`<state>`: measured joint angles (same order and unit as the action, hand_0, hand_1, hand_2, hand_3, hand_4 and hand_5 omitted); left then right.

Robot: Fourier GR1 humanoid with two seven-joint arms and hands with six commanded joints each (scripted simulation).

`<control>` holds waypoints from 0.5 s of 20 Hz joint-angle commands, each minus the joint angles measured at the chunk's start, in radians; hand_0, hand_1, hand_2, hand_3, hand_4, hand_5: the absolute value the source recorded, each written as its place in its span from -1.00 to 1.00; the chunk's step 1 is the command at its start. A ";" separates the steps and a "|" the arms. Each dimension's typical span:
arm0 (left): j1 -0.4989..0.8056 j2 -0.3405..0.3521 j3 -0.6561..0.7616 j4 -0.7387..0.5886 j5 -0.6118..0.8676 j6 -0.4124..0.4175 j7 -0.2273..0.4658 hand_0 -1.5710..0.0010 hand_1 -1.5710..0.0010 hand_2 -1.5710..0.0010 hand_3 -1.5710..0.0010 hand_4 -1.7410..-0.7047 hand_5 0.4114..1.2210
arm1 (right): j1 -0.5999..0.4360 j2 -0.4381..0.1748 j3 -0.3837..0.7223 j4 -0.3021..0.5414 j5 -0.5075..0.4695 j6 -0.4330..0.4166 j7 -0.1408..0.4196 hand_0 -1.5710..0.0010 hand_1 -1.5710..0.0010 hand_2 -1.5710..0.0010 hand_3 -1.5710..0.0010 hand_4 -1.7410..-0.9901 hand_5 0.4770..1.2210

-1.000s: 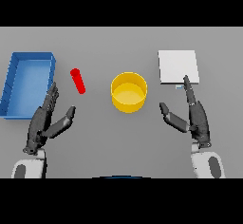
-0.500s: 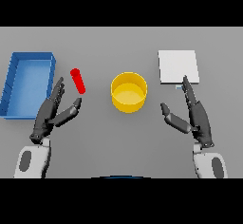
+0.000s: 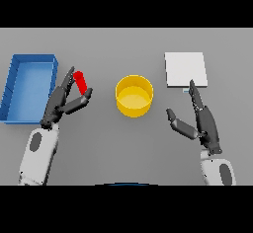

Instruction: Pick up the red beaker and tilt it to pour out 1 green nut into yellow bowl. Pick up the yellow bowl and place it on the metallic measuring scale.

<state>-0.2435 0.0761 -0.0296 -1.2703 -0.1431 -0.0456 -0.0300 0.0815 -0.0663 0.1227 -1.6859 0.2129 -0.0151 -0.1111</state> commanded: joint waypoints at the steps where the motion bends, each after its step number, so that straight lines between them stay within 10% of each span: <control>1: -0.023 0.001 0.001 0.017 -0.005 0.003 -0.011 1.00 1.00 1.00 1.00 0.04 -0.41 | -0.004 0.005 -0.001 -0.006 -0.005 -0.001 0.010 1.00 1.00 1.00 1.00 0.38 -0.60; 10: -0.179 -0.014 0.034 0.212 -0.043 0.063 -0.010 1.00 1.00 1.00 1.00 0.01 -0.34 | 0.006 -0.001 -0.009 -0.022 -0.022 0.007 0.038 1.00 1.00 1.00 1.00 0.33 -0.56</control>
<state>-0.4223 0.0625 0.0046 -1.0585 -0.1863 0.0175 -0.0387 0.0872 -0.0670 0.1133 -1.7078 0.1906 -0.0081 -0.0724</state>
